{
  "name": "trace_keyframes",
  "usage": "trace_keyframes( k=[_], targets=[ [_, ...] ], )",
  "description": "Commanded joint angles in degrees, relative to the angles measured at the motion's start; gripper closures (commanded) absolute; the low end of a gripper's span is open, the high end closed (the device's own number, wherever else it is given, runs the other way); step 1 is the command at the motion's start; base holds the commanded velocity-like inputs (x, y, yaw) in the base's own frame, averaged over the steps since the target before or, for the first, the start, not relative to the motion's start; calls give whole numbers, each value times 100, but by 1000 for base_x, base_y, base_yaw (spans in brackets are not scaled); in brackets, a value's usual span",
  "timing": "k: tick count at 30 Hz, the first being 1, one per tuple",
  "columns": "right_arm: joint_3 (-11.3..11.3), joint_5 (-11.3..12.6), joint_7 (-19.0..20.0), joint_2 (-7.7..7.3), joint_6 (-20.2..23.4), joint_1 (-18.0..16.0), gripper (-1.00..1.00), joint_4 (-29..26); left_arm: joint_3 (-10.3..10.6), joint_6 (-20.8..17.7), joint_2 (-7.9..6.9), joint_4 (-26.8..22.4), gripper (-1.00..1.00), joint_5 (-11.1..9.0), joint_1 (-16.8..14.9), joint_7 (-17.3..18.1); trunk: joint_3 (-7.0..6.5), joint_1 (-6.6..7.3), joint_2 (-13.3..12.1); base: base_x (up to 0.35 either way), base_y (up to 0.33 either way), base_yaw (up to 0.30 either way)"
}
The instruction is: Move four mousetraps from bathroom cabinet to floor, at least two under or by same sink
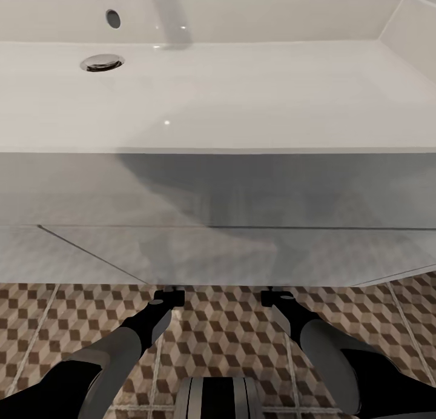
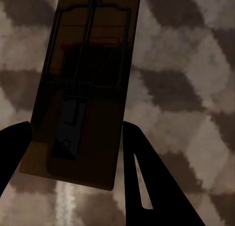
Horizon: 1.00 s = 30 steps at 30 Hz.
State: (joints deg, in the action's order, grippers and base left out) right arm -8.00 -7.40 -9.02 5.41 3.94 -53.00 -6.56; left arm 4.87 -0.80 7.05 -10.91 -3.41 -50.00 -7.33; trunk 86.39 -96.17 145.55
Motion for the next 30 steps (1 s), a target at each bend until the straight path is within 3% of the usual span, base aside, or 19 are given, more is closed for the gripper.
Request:
trace_keyframes(
  k=[1, 30],
  targets=[
    [-43, -51, -12, 4, 38, 0, 100, -12, 49, -8, -1, -4, 100, -36, -1, -32, 3, 1, 1, 3, 0, 0],
    [-43, -42, 5, 31, -182, 0, 100, 344, 48, -17, -2, 1, 100, -63, -1, -32, 3, 1, 1, 0, 0, 0]
  ],
)
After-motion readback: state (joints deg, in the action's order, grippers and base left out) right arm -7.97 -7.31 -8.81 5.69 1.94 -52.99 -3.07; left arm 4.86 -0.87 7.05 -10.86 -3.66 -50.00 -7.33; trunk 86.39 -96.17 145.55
